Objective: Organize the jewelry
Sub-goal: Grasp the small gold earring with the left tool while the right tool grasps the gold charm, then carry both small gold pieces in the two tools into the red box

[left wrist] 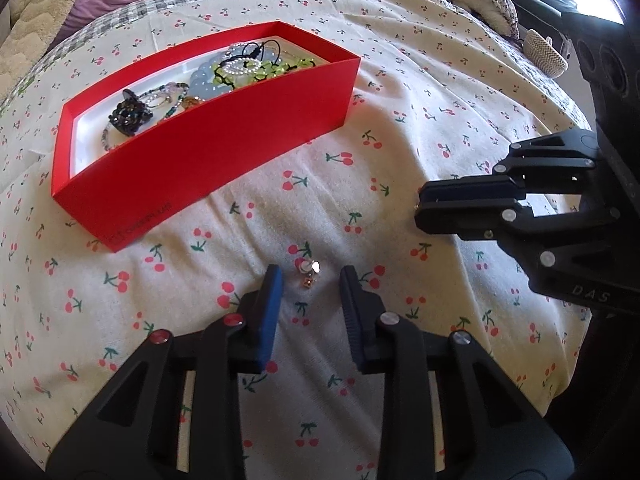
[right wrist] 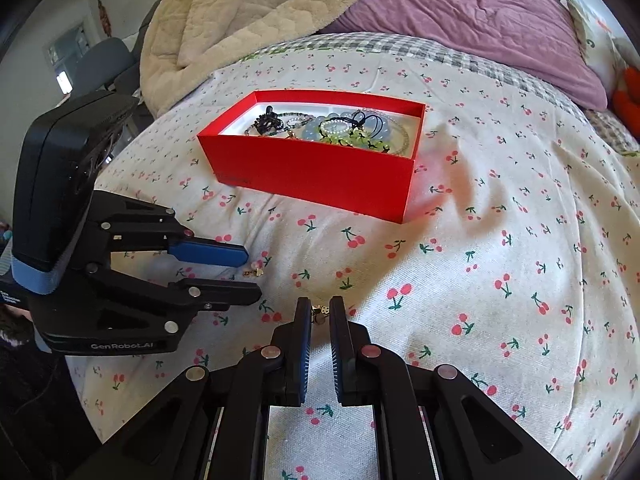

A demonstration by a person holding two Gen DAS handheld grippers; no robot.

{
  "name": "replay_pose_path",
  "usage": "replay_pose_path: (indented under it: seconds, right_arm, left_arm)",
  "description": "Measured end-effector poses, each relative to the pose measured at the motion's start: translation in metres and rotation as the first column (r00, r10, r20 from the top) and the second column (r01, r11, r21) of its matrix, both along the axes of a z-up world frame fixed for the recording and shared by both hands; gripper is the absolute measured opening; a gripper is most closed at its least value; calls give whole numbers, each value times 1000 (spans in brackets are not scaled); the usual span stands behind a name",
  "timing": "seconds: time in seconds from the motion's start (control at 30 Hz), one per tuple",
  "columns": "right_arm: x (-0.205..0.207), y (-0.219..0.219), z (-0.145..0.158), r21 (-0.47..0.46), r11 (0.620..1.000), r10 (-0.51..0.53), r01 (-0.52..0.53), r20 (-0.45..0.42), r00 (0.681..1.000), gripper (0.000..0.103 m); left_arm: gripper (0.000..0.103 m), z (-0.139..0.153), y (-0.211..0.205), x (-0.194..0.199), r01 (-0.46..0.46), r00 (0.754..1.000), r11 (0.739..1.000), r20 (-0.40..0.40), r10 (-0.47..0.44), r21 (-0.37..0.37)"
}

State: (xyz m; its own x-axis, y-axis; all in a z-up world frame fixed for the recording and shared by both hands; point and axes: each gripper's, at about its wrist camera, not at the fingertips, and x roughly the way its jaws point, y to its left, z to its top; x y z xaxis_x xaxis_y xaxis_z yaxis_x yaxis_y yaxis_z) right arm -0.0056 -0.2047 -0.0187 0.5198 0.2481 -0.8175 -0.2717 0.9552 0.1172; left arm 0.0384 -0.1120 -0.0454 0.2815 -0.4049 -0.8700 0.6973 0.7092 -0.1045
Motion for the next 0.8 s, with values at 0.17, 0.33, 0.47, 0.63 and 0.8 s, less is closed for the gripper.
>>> replay_pose_path:
  seconds: [0.17, 0.33, 0.47, 0.63, 0.8]
  right_arm:
    - [1, 0, 0, 1, 1000, -2, 2, 2, 1000, 9]
    - [3, -3, 1, -1, 1000, -10, 10, 2, 1000, 9]
    - [5, -2, 2, -7, 1000, -17, 17, 1, 1000, 9]
    - [9, 0, 4, -11, 1000, -23, 23, -1, 1000, 9]
    - [14, 0, 7, -14, 999, -28, 28, 4, 1000, 9]
  left_arm:
    - [26, -1, -5, -1, 5, 1000, 1000, 16, -5, 12]
    - [12, -1, -5, -2, 9, 1000, 1000, 24, -10, 19]
    - [10, -1, -5, -2, 14, 999, 1000, 37, -15, 19]
    - [6, 1, -1, -5, 1, 999, 1000, 52, -2, 11]
    - [6, 7, 8, -5, -17, 998, 1000, 56, 17, 0]
